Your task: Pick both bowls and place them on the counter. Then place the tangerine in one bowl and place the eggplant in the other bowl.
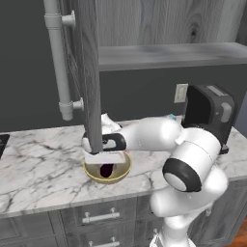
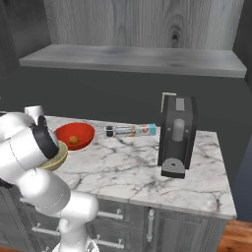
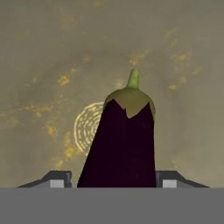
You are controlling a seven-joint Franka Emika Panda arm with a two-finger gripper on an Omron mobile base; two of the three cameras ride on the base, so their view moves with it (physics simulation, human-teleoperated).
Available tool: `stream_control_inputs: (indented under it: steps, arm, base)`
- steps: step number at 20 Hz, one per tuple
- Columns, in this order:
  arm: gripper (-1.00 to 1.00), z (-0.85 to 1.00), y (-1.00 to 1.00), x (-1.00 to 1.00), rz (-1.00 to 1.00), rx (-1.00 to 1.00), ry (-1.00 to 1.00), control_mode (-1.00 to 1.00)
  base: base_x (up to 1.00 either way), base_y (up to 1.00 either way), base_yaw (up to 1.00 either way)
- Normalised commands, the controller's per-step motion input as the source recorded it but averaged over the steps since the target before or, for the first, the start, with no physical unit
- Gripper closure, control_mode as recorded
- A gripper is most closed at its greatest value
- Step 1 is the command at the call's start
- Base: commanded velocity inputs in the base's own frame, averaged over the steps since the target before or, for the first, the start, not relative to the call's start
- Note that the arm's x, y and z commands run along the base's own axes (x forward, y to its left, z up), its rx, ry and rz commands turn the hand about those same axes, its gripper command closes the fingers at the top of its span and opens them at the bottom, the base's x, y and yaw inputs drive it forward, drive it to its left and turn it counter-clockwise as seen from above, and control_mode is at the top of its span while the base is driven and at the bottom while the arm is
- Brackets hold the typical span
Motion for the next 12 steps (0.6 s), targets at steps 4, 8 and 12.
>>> stream_control_inputs:
  steps: [4, 8, 12]
  arm:
    - [-1.0, 0.34, -0.27, -0.09, -0.1, 0.05, 0.0, -1.0]
    - [-1.0, 0.68, -0.22, -0.03, -0.11, 0.04, 0.0, -1.0]
    - [-1.0, 0.84, -0.16, -0.1, -0.1, 0.02, 0.0, -1.0]
  base:
    - [0.0, 0.0, 0.0]
    - [0.0, 0.0, 0.0]
    - [0.0, 0.0, 0.0]
